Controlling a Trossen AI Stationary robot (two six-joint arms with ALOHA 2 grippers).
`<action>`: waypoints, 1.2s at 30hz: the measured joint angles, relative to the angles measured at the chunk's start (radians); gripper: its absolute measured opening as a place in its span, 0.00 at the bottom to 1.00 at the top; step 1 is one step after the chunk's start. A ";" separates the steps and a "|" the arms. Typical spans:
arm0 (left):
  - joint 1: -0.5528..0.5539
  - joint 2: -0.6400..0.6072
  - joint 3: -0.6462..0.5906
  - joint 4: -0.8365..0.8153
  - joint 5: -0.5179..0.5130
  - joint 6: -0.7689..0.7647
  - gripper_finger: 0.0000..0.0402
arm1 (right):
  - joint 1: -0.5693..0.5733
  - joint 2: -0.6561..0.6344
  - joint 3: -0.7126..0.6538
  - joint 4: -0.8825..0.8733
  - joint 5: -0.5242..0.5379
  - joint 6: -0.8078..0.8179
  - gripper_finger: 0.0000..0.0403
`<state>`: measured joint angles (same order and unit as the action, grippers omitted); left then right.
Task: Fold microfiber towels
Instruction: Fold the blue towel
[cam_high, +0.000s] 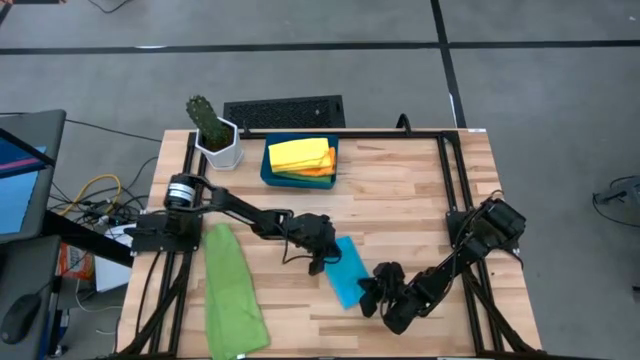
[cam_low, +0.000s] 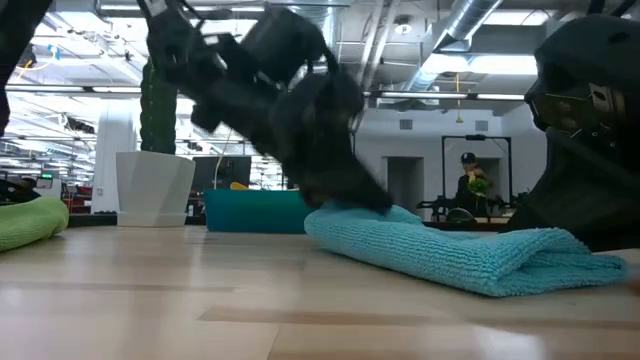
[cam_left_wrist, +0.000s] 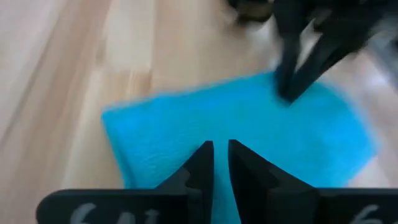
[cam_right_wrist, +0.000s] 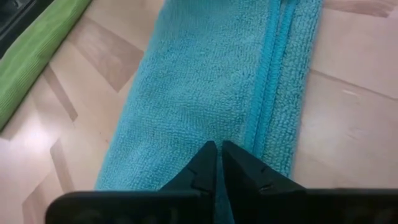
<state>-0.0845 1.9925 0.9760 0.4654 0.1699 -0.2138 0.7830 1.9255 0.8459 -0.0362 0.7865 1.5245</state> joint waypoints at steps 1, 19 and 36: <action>0.006 0.021 0.006 -0.013 -0.006 -0.001 0.10 | 0.001 0.000 0.000 -0.004 0.000 0.004 0.13; 0.033 0.064 0.030 -0.032 0.055 -0.217 0.10 | 0.096 -0.208 -0.002 -0.240 -0.008 0.118 0.13; 0.007 0.058 0.140 0.012 0.080 -0.266 0.10 | 0.058 0.131 0.003 0.513 0.100 -0.272 0.13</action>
<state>-0.0771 2.0506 1.1156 0.4775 0.2499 -0.4796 0.8407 2.0569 0.8488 0.4772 0.8866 1.2526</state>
